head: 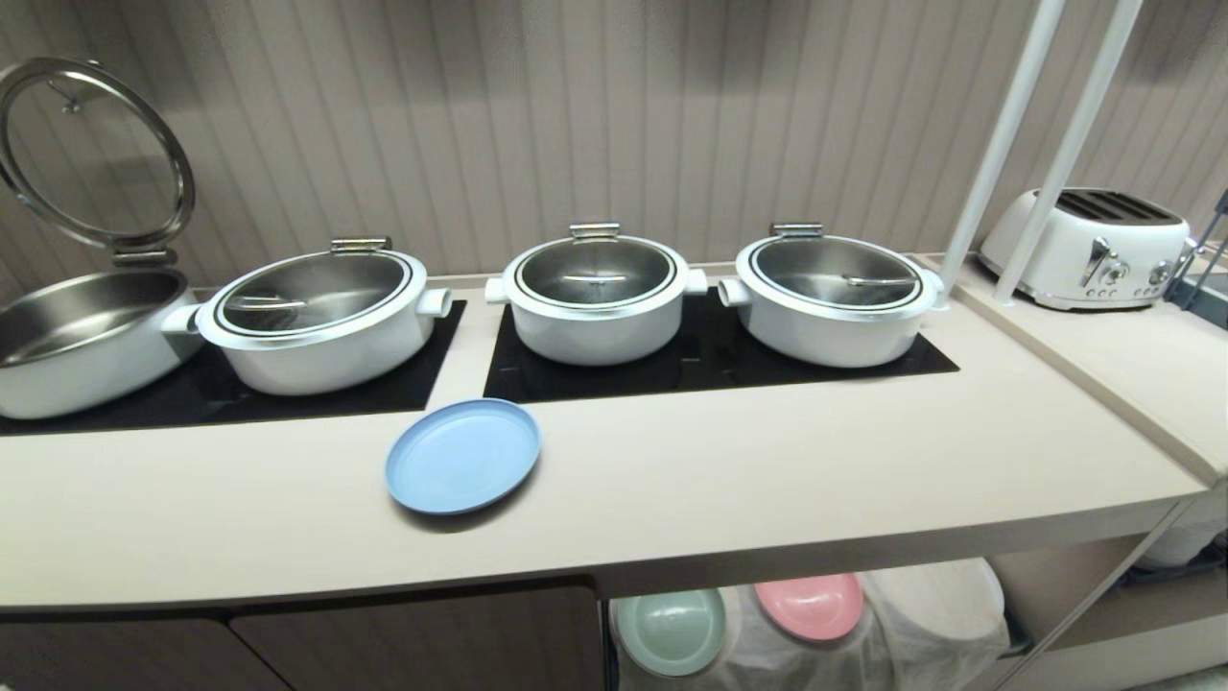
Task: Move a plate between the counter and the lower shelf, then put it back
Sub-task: Pick up the plate
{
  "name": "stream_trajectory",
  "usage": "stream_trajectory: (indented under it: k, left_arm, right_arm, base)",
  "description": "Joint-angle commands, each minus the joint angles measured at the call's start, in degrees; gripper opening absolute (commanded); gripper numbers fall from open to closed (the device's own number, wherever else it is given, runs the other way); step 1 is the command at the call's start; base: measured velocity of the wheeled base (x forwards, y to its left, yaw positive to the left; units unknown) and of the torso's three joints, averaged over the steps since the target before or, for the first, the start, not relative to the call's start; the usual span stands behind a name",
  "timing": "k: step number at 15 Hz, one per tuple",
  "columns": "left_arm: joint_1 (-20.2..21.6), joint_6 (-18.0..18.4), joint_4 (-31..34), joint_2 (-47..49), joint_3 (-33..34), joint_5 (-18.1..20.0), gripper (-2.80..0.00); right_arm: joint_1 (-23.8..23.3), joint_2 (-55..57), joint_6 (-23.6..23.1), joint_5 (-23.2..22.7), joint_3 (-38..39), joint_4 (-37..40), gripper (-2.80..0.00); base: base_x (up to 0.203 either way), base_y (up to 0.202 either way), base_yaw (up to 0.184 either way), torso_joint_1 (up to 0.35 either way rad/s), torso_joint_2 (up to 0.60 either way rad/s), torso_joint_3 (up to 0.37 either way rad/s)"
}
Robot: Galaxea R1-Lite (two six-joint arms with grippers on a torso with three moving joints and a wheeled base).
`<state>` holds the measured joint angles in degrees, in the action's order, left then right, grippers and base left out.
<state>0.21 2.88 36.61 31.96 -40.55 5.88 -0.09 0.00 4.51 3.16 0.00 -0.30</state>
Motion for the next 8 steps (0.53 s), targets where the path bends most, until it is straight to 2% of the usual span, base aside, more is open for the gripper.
stream_trajectory:
  k: [1,8]
  left_arm:
    - [0.0,-1.6,3.8,12.1,-5.3,0.2,-2.80]
    - [-0.3,-11.3,11.6,39.2,-19.9,0.6,-2.80]
  right_arm:
    - [0.0,0.0,0.0,0.0,0.0,0.0,-2.80]
    - [0.0,0.0,0.1,0.0,0.0,0.0,-2.80]
  base:
    - [0.000,0.000,0.000,0.000,0.00,0.000]
    - [0.000,0.000,0.000,0.000,0.00,0.000]
